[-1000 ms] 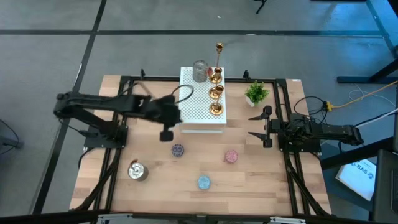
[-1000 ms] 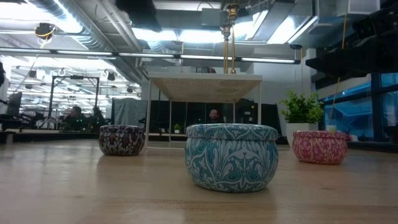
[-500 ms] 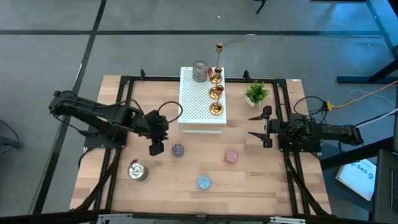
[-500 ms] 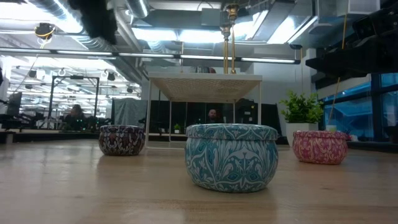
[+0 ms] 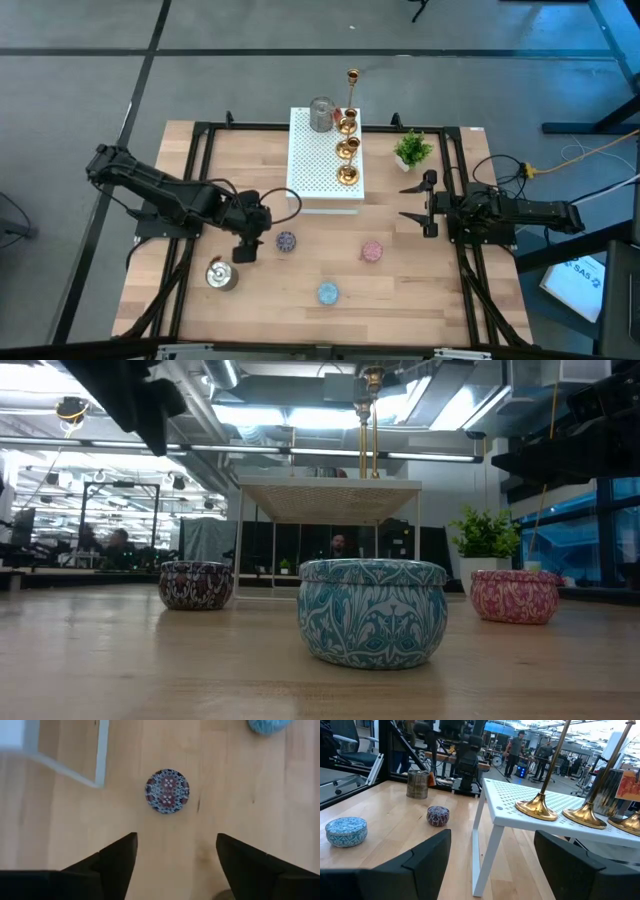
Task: Pick & Place candle stick holders
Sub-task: Put the silver scented candle can on the shelf
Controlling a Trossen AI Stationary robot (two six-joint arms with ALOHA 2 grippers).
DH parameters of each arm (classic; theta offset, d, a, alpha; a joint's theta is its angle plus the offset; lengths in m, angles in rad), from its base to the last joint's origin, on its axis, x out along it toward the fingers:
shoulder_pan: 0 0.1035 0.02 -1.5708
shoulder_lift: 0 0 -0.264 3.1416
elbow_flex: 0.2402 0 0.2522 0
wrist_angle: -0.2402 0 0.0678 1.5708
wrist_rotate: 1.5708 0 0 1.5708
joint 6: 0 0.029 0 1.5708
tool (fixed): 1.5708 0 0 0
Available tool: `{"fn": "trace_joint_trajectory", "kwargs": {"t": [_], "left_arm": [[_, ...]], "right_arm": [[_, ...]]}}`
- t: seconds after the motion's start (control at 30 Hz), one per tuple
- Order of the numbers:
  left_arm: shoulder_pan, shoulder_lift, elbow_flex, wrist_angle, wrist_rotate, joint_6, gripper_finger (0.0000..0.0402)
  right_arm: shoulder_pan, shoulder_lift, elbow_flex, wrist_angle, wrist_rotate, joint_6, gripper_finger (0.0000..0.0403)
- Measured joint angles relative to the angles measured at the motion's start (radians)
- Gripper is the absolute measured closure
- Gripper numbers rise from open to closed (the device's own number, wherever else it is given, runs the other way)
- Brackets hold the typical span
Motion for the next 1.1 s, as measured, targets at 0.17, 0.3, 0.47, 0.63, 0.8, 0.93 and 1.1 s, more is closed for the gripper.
{"fn": "trace_joint_trajectory", "kwargs": {"t": [0.17,0.3,0.47,0.63,0.8,0.93,1.1], "left_arm": [[-0.006,0.0,0.0,0.02,0.004,0.057,0.0125],[-0.014,0.0,0.0,0.039,-0.007,-0.006,0.0125],[-0.026,0.0,0.0,0.041,-0.052,-0.068,0.0125],[-0.051,0.0,0.001,0.021,-0.049,-0.173,0.0121],[-0.092,0.0,0.001,-0.029,-0.022,-0.306,0.0063],[-0.15,0.0,0.001,-0.031,0.019,-0.366,0.0008],[-0.262,0.013,0.002,-0.07,0.017,-0.486,0.0004]], "right_arm": [[0.0,0.0,0.0,0.0,0.0,0.0,0.0112],[0.0,0.0,0.0,0.0,0.0,0.0,0.0112],[0.0,0.0,0.0,0.0,0.0,0.0,0.0112],[0.0,0.0,0.0,0.0,0.0,0.0,0.0112],[0.0,0.0,0.0,0.0,0.0,0.0,0.0112],[0.0,0.0,0.0,0.0,0.0,0.0,0.0112],[0.0,0.0,0.0,0.0,0.0,0.0,0.0112]]}}
